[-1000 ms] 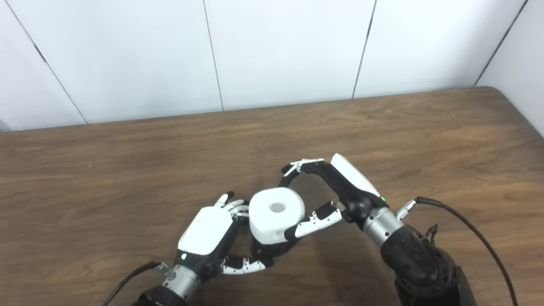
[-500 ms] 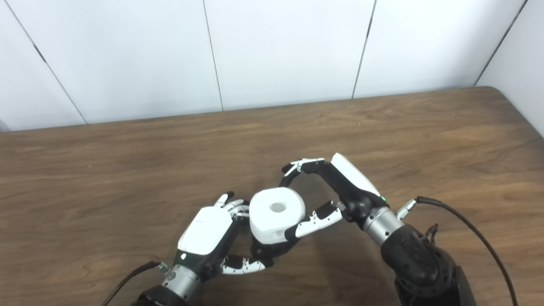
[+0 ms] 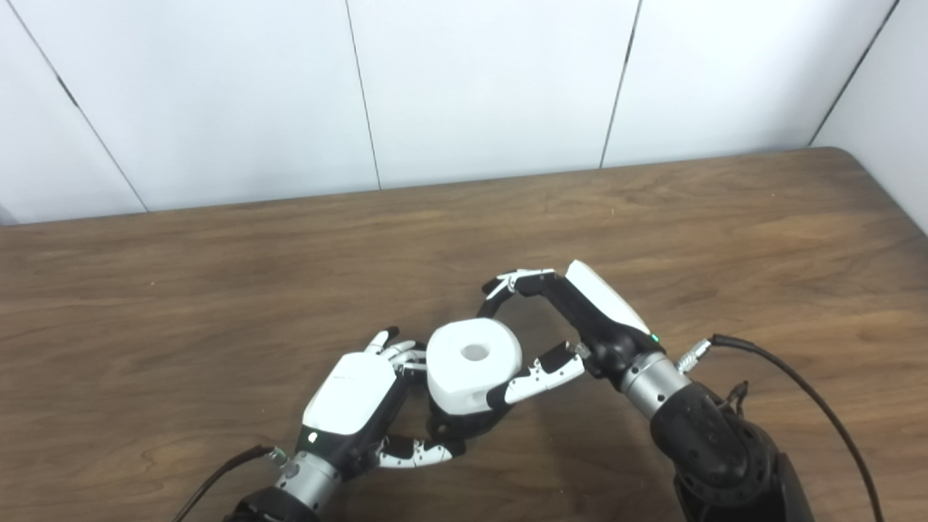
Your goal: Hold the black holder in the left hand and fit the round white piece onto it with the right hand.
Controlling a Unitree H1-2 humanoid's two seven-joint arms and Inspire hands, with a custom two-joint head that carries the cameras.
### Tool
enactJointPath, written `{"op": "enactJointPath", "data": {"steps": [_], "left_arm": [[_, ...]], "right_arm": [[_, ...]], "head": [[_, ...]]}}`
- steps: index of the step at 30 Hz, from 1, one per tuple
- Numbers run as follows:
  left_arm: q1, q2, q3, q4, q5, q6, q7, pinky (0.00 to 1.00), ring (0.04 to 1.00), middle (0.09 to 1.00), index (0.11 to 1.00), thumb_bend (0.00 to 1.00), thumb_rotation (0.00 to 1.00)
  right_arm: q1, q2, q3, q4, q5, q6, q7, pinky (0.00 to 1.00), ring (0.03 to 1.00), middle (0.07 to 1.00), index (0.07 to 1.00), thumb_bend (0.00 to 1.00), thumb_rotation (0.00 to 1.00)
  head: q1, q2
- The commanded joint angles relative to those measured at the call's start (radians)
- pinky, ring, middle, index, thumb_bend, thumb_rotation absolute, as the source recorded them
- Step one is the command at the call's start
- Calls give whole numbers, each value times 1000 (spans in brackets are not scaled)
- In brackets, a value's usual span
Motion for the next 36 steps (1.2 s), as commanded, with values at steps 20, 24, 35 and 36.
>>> {"op": "enactJointPath", "data": {"steps": [20,24,35,36], "left_arm": [[2,23,0,-5,-1,-7,-32,995,872,775,485,522,51],[1,25,0,-7,-1,-5,-37,994,871,776,485,522,51],[0,24,-3,-6,1,-3,-39,992,872,776,485,522,52],[0,24,-3,-6,1,-2,-41,992,872,777,485,522,52]], "right_arm": [[-26,-10,-34,-23,-4,-7,7,892,878,765,481,525,136],[-27,-13,-35,-24,-1,-7,9,896,877,763,481,525,137],[-15,-11,-15,-24,-4,-8,13,852,877,763,481,525,136],[-13,-11,-13,-23,-2,-8,12,858,879,765,482,525,136]], "head": [[-7,16],[-7,16],[2,21],[4,21]]}}
